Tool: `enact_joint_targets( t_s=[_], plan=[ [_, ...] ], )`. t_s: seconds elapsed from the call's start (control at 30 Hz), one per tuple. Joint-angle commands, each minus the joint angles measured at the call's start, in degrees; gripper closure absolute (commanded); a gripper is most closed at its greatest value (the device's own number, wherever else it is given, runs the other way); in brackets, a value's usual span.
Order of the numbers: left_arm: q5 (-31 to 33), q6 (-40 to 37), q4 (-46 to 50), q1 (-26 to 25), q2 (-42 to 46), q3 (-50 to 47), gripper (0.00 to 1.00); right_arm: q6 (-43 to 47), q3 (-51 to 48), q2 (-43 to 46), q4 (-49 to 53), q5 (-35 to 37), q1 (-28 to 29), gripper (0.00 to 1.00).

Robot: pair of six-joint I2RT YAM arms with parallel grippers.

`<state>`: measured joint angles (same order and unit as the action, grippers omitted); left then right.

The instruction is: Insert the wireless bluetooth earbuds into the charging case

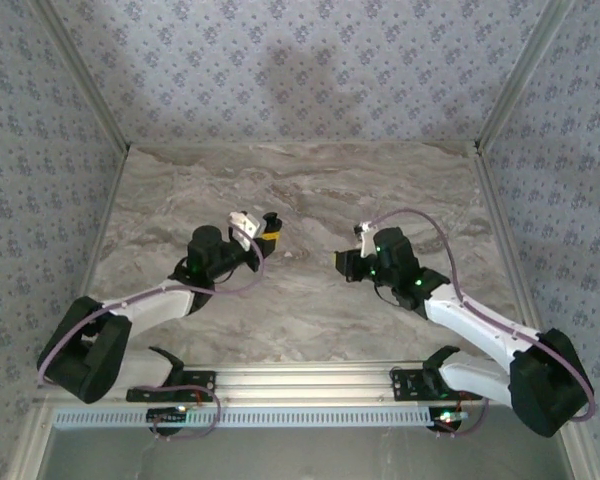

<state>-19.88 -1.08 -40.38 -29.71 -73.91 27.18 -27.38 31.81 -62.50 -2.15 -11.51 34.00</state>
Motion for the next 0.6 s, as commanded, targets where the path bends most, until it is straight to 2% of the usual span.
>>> enact_joint_targets(
  t_s=[0.0, 0.3, 0.57],
  plan=[
    [0.89, -1.56, 1.27, 0.73, 2.24, -0.20, 0.86, -5.62, -1.43, -0.30, 4.84, 4.37, 1.16, 0.83],
    [0.60, -2.04, 3.02, 2.02, 3.90, -0.55, 0.86, -13.05, -1.64, -5.53, 12.24, 10.77, 4.57, 0.83],
    [0.04, -1.65, 2.94, 2.89, 3.66, -0.46, 0.86, -15.28, -0.58, -12.04, 13.48, 11.21, 6.23, 0.82]
  ],
)
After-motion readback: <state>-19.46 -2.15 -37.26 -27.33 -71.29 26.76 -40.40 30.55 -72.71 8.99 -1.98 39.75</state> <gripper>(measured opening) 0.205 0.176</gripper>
